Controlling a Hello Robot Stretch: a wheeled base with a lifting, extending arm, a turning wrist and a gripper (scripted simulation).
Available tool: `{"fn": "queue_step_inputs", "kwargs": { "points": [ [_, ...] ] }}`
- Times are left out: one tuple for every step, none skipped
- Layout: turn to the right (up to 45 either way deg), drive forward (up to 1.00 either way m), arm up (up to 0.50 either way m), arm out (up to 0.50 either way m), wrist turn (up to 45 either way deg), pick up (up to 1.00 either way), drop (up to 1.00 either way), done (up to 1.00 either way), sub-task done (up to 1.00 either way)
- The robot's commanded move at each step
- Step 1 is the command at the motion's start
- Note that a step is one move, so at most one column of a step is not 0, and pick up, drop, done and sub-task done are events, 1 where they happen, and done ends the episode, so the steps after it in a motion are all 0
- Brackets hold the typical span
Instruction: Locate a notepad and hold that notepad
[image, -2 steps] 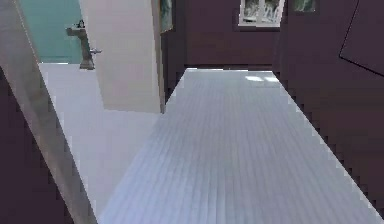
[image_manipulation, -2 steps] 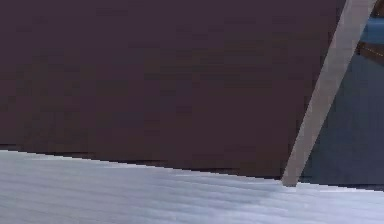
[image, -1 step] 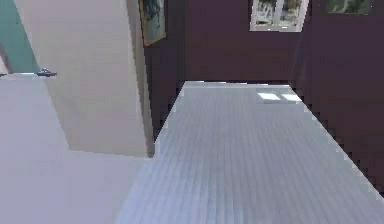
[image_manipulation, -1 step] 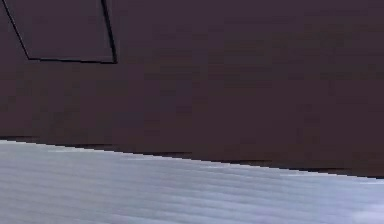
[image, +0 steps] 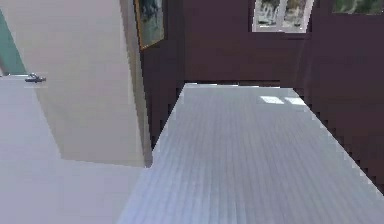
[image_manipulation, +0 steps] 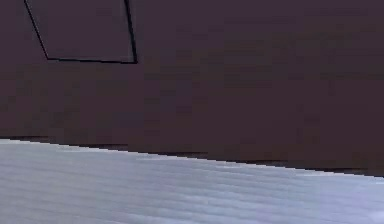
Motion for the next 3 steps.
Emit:
{"fn": "queue_step_inputs", "kwargs": {
  "points": [
    [-36.0,0.0,0.0,0.0,0.0,0.0,0.0,0.0,0.0],
    [0.0,0.45,0.0,0.0,0.0,0.0,0.0,0.0,0.0],
    [-27.0,0.0,0.0,0.0,0.0,0.0,0.0,0.0,0.0]
  ]
}}
